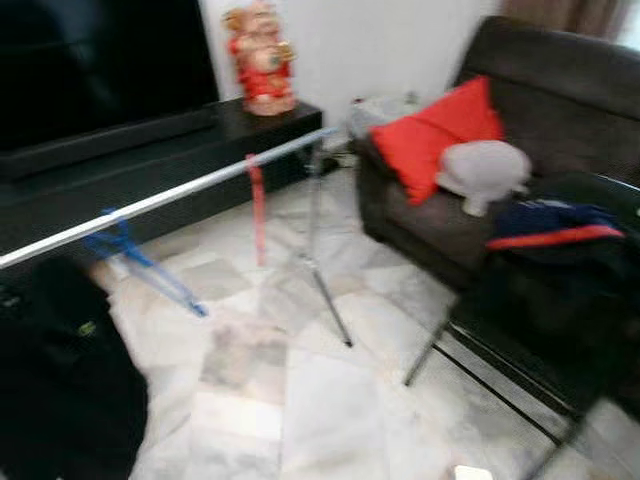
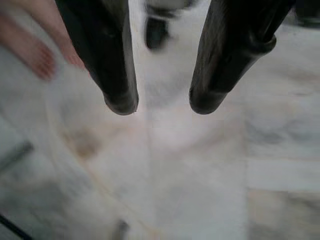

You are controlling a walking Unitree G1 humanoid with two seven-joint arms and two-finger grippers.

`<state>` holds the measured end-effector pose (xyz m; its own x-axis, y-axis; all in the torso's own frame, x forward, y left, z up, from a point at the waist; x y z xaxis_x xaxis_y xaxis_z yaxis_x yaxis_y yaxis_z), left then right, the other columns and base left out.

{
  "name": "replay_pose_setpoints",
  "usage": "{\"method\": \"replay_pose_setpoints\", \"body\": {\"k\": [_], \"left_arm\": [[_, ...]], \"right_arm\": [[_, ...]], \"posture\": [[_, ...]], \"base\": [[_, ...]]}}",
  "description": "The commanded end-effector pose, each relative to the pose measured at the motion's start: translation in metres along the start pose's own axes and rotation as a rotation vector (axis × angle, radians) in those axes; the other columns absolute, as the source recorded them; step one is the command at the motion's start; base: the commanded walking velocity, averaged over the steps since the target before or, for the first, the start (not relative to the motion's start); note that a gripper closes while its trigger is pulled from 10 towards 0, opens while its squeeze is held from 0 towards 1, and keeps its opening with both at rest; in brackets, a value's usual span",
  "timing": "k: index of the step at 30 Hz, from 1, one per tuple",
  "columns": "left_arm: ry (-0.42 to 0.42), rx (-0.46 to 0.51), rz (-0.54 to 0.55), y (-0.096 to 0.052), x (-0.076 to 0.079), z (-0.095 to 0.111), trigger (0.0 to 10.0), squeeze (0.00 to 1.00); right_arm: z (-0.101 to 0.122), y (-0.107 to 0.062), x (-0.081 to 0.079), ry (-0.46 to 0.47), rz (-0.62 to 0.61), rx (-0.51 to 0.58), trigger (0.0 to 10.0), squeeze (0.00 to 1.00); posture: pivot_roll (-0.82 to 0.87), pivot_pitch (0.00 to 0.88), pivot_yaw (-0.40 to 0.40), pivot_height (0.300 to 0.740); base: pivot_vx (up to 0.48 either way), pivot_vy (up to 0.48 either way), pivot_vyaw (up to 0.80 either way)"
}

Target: Hang hanger

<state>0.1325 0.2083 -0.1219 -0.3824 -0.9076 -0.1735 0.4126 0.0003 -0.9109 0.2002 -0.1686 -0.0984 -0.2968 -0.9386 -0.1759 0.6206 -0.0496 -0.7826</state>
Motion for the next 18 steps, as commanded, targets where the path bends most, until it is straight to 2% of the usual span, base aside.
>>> {"method": "replay_pose_setpoints", "body": {"k": [1,5,18], "left_arm": [[0.000,0.031,-0.003,0.0022,0.0009,0.0130,10.0,0.00],[-0.003,0.034,-0.003,0.0023,0.0007,0.0140,10.0,0.00],[-0.013,0.034,-0.004,0.0024,0.0003,0.0147,10.0,0.00]], "right_arm": [[-0.0058,-0.0023,0.0109,0.007,-0.028,-0.011,10.0,0.00],[-0.0040,-0.0018,0.0109,0.008,-0.034,-0.006,10.0,0.00],[-0.0022,-0.0015,0.0103,0.008,-0.031,-0.002,10.0,0.00]], "posture": [[0.15,0.000,0.022,0.740],[0.15,0.000,0.019,0.740],[0.15,0.000,0.017,0.740]], "base": [[0.330,0.000,0.00],[0.328,0.000,0.00],[0.329,0.000,-0.78]]}}
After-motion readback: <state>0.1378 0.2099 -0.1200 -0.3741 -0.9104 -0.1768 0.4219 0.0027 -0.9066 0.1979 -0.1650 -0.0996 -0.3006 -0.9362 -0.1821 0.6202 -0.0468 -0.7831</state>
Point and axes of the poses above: a point about 5 cm out from each wrist's last joint towards the gripper, its own y axis pointing out of the wrist towards the gripper, its own z axis along the axis of the wrist's last joint, x = y × z, the point moved 2 cm from there along y, pointing out of the wrist towards the gripper, and after that the axes turned 14 degrees about y, right-handed, at the moved point
